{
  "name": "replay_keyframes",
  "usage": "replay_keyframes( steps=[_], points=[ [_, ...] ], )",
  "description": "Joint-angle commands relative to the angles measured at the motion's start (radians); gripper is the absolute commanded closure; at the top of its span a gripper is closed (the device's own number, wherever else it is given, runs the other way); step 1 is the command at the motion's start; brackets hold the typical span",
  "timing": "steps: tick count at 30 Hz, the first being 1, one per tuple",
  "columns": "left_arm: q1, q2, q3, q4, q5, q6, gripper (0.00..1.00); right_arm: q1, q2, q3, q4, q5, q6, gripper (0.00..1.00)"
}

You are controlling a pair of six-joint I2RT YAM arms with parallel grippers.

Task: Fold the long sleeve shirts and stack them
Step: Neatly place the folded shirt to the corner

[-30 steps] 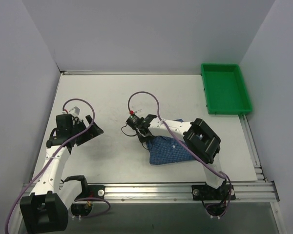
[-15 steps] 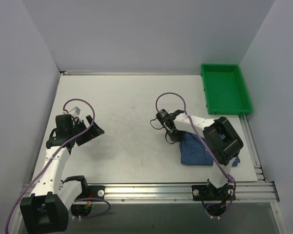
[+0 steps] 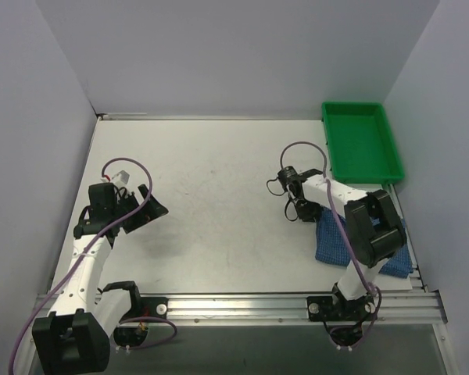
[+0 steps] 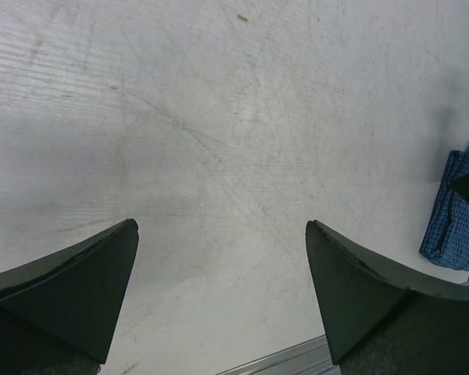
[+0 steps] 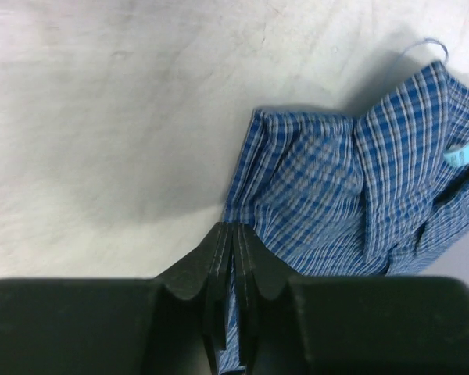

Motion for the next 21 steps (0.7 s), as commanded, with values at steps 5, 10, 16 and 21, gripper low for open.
replay_keyframes(
  steps=[5, 10, 16, 21],
  points=[
    [-0.001, -0.033, 0.008, 0.017, 0.017, 0.016, 0.03, 0.079, -0.277, -0.043, -0.068, -0.181, 0.246, 0.68],
    [-0.001, -0.041, 0.006, 0.019, 0.014, 0.016, 0.03, 0.074, -0.331, -0.130, -0.065, -0.273, 0.346, 0.68],
    [-0.001, -0.042, 0.006, 0.019, 0.017, 0.016, 0.03, -0.012, -0.380, -0.271, -0.061, -0.304, 0.407, 0.68],
    [-0.001, -0.042, 0.006, 0.019, 0.020, 0.016, 0.03, -0.131, -0.445, -0.391, -0.074, -0.368, 0.460, 0.64]
  ],
)
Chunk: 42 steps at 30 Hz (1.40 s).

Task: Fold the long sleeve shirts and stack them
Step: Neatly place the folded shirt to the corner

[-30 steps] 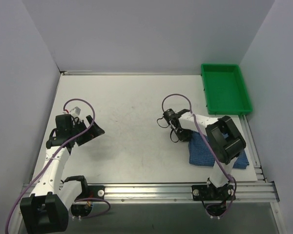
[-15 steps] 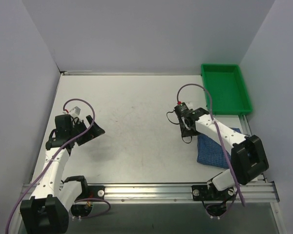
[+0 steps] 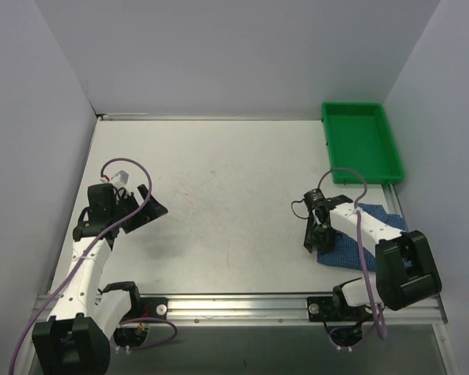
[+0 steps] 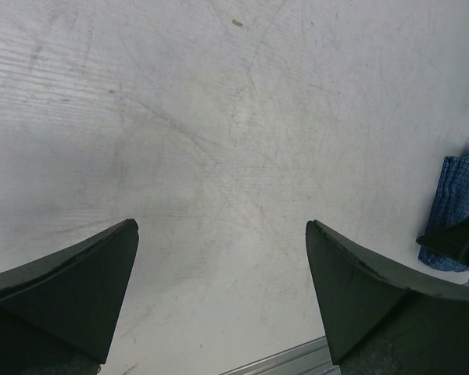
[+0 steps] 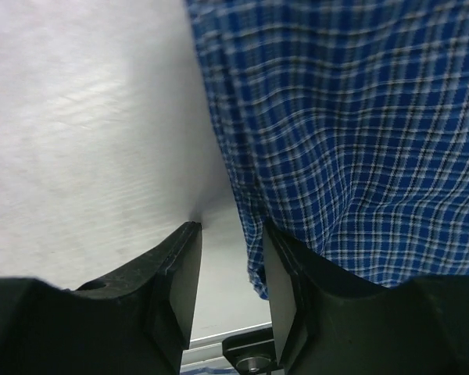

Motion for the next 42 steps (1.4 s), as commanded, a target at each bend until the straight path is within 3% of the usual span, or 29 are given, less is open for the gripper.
replay_keyframes(
  steps=[1, 3, 8, 14, 23, 31, 37, 40, 42],
  points=[
    [-0.001, -0.016, 0.005, 0.020, 0.020, 0.017, 0.03, -0.061, -0.086, -0.060, -0.064, -0.042, 0.069, 0.62],
    [-0.001, -0.016, 0.005, 0.020, 0.020, 0.017, 0.03, -0.086, -0.134, -0.087, -0.075, -0.051, 0.086, 0.57],
    [-0.001, -0.015, 0.005, 0.020, 0.025, 0.017, 0.03, -0.107, -0.255, -0.062, -0.110, -0.012, 0.112, 0.58],
    [0.001, -0.011, 0.003, 0.024, 0.026, 0.017, 0.03, -0.129, -0.402, 0.005, -0.119, 0.079, 0.133, 0.75],
    [-0.001, -0.019, 0.002, 0.025, 0.023, 0.019, 0.03, -0.221, -0.315, -0.066, -0.077, 0.135, 0.190, 0.83],
    [0.001, -0.018, 0.002, 0.025, 0.020, 0.019, 0.03, -0.230, -0.223, -0.160, 0.051, -0.005, 0.178, 0.83],
    [0.001, -0.030, 0.005, 0.030, 0.029, 0.020, 0.03, -0.227, -0.341, -0.121, 0.010, -0.023, 0.158, 0.79],
    [0.001, -0.054, 0.014, 0.028, 0.026, 0.019, 0.02, -0.227, -0.428, -0.059, -0.072, 0.006, 0.132, 0.72],
    [0.001, -0.094, 0.046, -0.007, 0.026, 0.013, 0.03, -0.225, -0.519, 0.017, -0.147, 0.030, 0.106, 0.61]
  ],
)
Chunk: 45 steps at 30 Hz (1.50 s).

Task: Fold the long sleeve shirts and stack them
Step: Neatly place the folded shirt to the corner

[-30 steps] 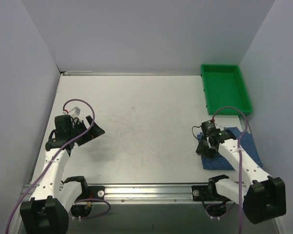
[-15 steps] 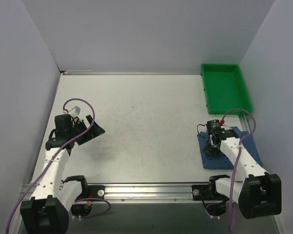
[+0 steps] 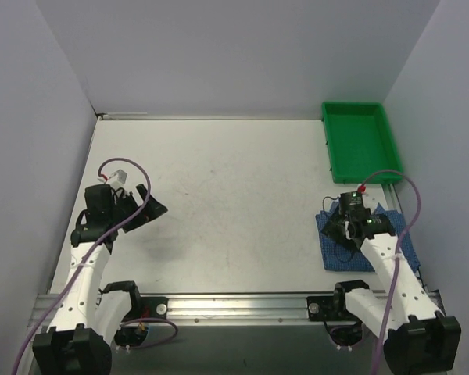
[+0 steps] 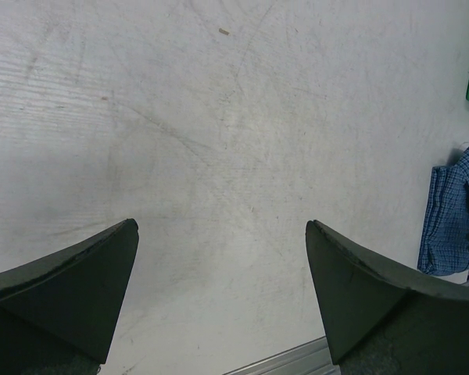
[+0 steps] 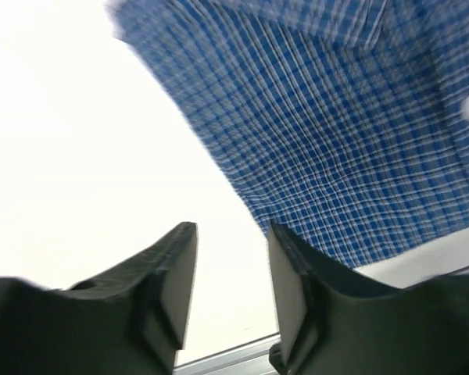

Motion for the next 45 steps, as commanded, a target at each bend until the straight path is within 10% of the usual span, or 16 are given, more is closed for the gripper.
replay_keyframes(
  steps=[1, 14, 21, 45],
  points=[
    [0.001, -0.073, 0.064, -0.023, 0.018, 0.002, 0.03, 0.002, -0.162, 0.138, -0.180, 0.071, -0.049, 0.57],
    [-0.065, -0.406, 0.581, -0.492, -0.470, 0.145, 0.03, 0.000, -0.622, 0.749, -0.495, 0.341, -0.265, 0.00],
    [-0.223, -0.510, 0.635, -0.641, -0.770, 0.146, 0.02, 0.031, -0.846, 0.852, -0.506, 0.387, -0.431, 0.00],
    [-0.358, -0.899, 0.388, -0.423, -0.883, 0.053, 0.03, 0.164, -1.130, 0.731, -0.569, 0.427, -0.405, 0.00]
  ],
)
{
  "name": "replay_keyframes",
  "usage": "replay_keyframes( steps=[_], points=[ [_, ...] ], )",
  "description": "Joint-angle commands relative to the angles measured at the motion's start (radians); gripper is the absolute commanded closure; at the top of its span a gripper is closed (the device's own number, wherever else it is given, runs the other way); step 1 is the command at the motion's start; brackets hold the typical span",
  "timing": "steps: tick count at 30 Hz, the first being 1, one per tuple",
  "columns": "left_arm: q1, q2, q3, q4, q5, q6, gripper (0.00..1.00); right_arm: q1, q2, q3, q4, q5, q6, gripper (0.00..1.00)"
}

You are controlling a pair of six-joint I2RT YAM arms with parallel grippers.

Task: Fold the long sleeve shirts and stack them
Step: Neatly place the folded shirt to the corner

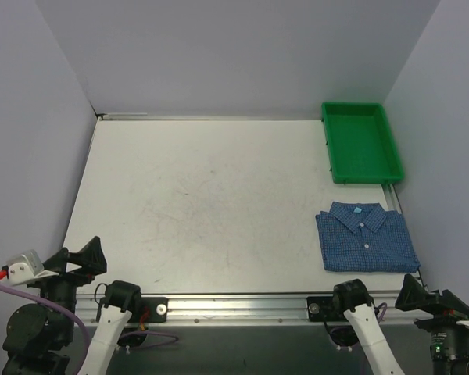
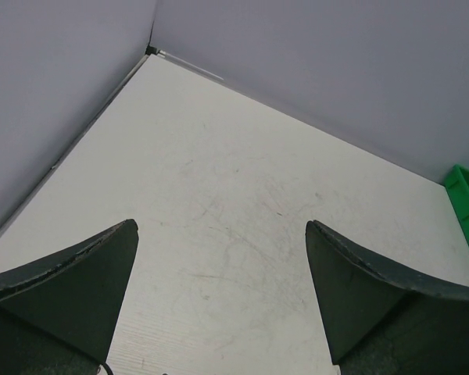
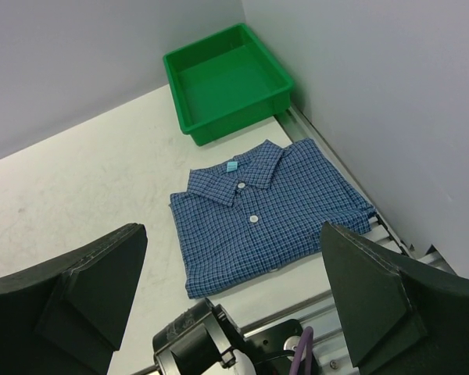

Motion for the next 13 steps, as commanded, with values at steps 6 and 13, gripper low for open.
replay_keyframes(
  steps=[6, 13],
  points=[
    [-0.004, -0.050, -0.033, 0.124, -0.036, -0.020, 0.03, 0.014, -0.171, -0.022, 0.006, 0.025, -0.003, 0.00],
    [-0.004, -0.076, -0.065, 0.158, -0.056, -0.027, 0.02, 0.021, -0.165, -0.045, 0.011, 0.018, -0.004, 0.00]
  ],
)
